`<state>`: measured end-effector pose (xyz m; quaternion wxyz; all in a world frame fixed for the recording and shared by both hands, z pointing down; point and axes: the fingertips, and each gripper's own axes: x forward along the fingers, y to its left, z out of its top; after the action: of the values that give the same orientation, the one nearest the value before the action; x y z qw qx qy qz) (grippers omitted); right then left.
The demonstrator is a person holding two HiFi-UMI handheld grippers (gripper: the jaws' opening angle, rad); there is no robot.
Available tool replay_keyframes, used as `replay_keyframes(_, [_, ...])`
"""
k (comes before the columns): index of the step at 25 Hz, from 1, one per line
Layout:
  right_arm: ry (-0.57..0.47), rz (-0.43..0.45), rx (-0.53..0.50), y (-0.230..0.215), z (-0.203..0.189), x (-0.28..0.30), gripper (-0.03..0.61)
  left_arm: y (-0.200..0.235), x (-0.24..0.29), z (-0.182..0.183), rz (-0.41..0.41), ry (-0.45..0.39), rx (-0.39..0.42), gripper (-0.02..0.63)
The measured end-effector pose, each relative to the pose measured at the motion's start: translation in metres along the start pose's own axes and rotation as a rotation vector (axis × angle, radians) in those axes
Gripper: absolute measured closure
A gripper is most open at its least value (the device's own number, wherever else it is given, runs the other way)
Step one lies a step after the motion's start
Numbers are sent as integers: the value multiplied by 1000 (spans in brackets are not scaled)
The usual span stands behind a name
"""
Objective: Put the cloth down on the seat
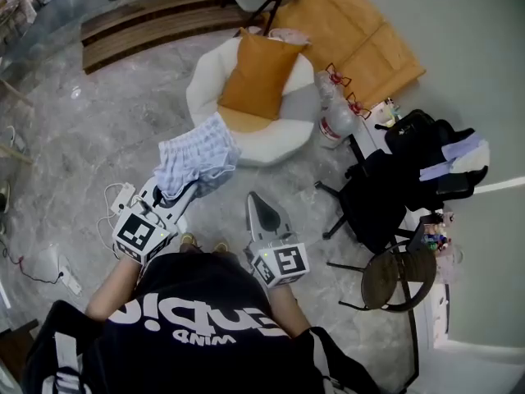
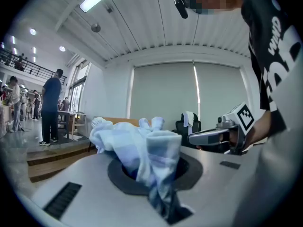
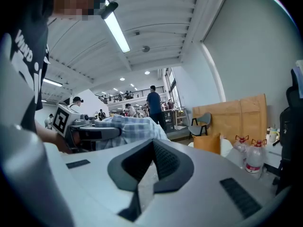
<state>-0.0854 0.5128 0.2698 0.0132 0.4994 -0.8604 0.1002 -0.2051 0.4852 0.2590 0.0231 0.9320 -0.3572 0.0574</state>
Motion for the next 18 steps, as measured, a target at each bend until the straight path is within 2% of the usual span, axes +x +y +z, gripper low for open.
replay_keyframes(4, [-24,8,3,-1,0,7,557,12,0,-2,-4,2,-28,551])
replay_keyframes(18, [-25,-70,-13,15,-2,27,557,53,-14,-19,-49,-1,-51,551])
